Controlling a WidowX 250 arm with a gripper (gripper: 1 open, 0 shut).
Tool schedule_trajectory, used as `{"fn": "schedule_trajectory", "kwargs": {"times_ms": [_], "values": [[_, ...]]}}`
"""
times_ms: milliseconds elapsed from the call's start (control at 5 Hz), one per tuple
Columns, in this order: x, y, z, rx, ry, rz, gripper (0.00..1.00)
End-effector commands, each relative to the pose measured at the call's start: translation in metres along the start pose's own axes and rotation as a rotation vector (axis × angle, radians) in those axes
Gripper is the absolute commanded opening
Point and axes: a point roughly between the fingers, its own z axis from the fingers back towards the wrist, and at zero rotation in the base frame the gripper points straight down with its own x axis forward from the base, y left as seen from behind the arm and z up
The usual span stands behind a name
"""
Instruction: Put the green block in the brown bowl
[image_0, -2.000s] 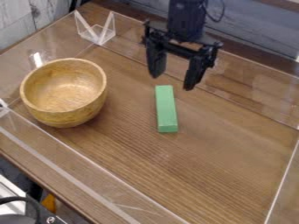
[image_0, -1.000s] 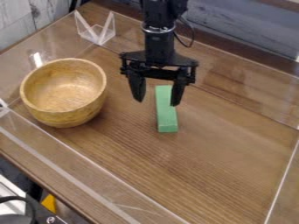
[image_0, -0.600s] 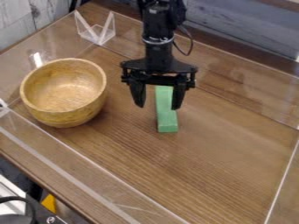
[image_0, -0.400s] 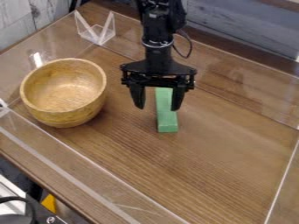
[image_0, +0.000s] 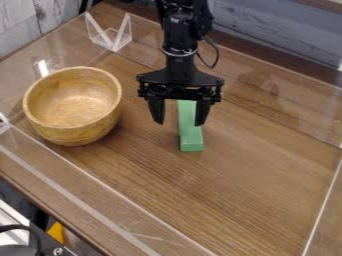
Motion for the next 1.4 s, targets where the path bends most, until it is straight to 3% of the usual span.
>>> {"fn": "schedule_trajectory", "kwargs": {"times_ms": [0,600,1200], "values": [[0.002,-0.004,0.012,0.000,-0.043,-0.007,1.00],[0.001,-0.012,0.018,0.006,-0.056,0.001,1.00],[0.004,-0.018,0.021,-0.005,-0.040,0.001,1.00]]}}
